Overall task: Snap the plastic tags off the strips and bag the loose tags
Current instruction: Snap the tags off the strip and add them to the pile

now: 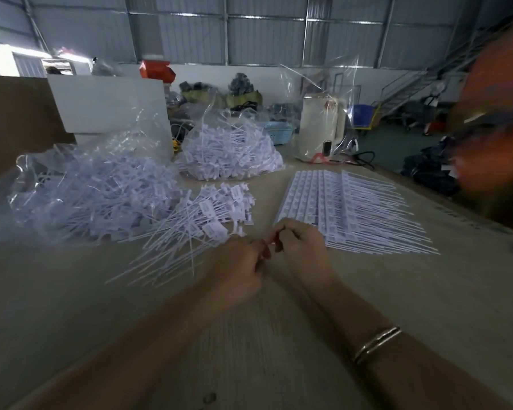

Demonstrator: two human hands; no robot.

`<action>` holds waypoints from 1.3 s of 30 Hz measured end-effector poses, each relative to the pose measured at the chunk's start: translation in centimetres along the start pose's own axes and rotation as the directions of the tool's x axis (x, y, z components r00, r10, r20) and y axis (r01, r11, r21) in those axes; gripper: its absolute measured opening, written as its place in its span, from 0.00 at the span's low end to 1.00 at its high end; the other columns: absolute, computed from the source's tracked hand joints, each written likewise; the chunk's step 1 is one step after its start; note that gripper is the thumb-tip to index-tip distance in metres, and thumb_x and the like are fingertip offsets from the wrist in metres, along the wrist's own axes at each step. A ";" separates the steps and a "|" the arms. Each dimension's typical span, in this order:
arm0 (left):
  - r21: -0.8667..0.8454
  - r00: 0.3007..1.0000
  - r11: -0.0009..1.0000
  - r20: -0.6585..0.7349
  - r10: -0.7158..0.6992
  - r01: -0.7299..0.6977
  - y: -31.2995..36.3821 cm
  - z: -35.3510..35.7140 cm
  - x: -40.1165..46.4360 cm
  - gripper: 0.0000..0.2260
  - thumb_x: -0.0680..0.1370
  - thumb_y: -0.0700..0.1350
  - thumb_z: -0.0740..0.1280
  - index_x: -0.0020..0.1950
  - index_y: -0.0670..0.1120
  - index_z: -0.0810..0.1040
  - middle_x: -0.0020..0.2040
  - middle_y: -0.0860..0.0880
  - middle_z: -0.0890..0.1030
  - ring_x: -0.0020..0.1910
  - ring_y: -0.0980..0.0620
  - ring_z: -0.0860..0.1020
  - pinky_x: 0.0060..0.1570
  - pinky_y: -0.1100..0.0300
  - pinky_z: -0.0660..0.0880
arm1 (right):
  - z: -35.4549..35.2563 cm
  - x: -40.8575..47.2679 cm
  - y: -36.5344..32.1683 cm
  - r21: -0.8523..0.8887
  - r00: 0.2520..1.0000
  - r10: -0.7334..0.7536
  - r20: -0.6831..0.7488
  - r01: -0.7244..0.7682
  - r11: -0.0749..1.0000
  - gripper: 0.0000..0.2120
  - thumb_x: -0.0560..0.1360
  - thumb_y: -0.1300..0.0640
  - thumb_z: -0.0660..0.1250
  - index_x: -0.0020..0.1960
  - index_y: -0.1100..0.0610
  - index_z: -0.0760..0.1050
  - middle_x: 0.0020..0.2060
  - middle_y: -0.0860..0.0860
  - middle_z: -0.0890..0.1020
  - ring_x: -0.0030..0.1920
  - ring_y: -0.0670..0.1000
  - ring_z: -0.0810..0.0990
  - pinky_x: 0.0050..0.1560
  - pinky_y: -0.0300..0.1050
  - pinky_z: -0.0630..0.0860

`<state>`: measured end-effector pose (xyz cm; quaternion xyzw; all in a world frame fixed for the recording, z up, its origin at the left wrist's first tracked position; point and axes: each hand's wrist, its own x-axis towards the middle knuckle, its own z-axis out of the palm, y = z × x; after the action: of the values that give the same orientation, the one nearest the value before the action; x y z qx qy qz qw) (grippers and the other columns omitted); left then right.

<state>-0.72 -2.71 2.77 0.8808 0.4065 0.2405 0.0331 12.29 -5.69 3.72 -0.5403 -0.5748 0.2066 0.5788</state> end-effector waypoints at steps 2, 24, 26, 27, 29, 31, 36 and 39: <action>-0.008 0.999 1.000 0.051 -0.016 0.017 0.2 1.0 0.1 0.11 0.77 0.43 0.61 0.57 0.47 0.77 0.54 0.48 0.78 0.54 0.47 0.74 0.52 0.55 0.72 | -1.1 0.8 0.4 -0.089 0.996 0.029 -0.083 -0.037 0.995 0.20 0.73 0.68 0.56 0.30 0.50 0.75 0.27 0.46 0.77 0.31 0.46 0.74 0.35 0.45 0.72; -0.060 1.000 0.998 -0.019 0.005 -0.006 0.2 3.0 -0.3 0.11 0.78 0.47 0.57 0.57 0.52 0.75 0.58 0.55 0.72 0.56 0.55 0.67 0.58 0.57 0.66 | -11.0 9.6 3.3 -0.656 0.891 -0.050 -0.451 -0.294 0.695 0.22 0.72 0.70 0.53 0.62 0.57 0.73 0.63 0.58 0.65 0.43 0.62 0.73 0.60 0.59 0.68; -0.064 1.000 0.998 -0.013 0.006 -0.007 0.1 3.0 -0.2 0.11 0.79 0.47 0.57 0.57 0.52 0.75 0.58 0.55 0.72 0.57 0.55 0.67 0.58 0.57 0.66 | -11.2 9.5 2.2 -0.633 0.855 -0.143 -0.499 -0.246 0.734 0.20 0.74 0.69 0.53 0.62 0.58 0.73 0.62 0.59 0.65 0.44 0.62 0.73 0.58 0.58 0.69; -0.069 1.000 0.998 -0.008 0.004 -0.005 0.1 3.0 -0.3 0.11 0.79 0.47 0.57 0.57 0.51 0.75 0.59 0.56 0.72 0.57 0.55 0.67 0.59 0.57 0.66 | -11.1 9.3 1.7 -0.636 0.845 -0.176 -0.506 -0.228 0.737 0.19 0.75 0.68 0.53 0.61 0.57 0.73 0.62 0.59 0.65 0.46 0.63 0.73 0.58 0.56 0.68; -0.095 1.000 0.995 -0.010 -0.001 0.000 0.1 2.9 -0.3 0.10 0.79 0.46 0.58 0.56 0.51 0.76 0.57 0.56 0.72 0.56 0.56 0.68 0.58 0.57 0.66 | -10.5 8.5 1.0 -0.680 0.869 -0.209 -0.449 -0.180 0.711 0.18 0.76 0.66 0.53 0.62 0.57 0.74 0.62 0.58 0.65 0.50 0.62 0.73 0.60 0.55 0.65; -0.147 0.999 0.989 -0.032 -0.006 0.001 0.3 2.7 -0.3 0.09 0.79 0.47 0.59 0.55 0.51 0.77 0.54 0.56 0.74 0.54 0.57 0.69 0.56 0.59 0.67 | -9.1 7.2 0.3 -0.784 0.944 -0.191 -0.269 -0.099 0.613 0.17 0.77 0.64 0.55 0.62 0.55 0.74 0.62 0.56 0.66 0.53 0.57 0.74 0.63 0.56 0.63; -0.599 0.985 0.782 0.094 -0.145 0.172 1.7 0.8 -0.6 0.15 0.81 0.55 0.53 0.49 0.56 0.79 0.44 0.62 0.79 0.46 0.67 0.76 0.44 0.75 0.69 | -4.4 1.2 -1.2 -0.837 0.993 -0.052 0.106 0.117 0.535 0.14 0.78 0.53 0.58 0.62 0.53 0.74 0.62 0.52 0.65 0.52 0.48 0.74 0.64 0.50 0.67; -0.749 0.957 0.595 0.222 -0.188 0.291 2.3 -0.5 -0.4 0.18 0.81 0.55 0.51 0.47 0.54 0.79 0.43 0.54 0.83 0.43 0.61 0.80 0.48 0.61 0.77 | -2.0 -2.0 -2.5 -0.697 0.970 0.016 0.244 0.164 0.698 0.13 0.79 0.54 0.56 0.59 0.56 0.73 0.57 0.52 0.67 0.49 0.50 0.75 0.54 0.48 0.74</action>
<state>0.42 -4.65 3.66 0.7303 0.3753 0.3318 0.4646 12.65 -9.01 5.51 -0.6703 -0.6945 0.0061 0.2614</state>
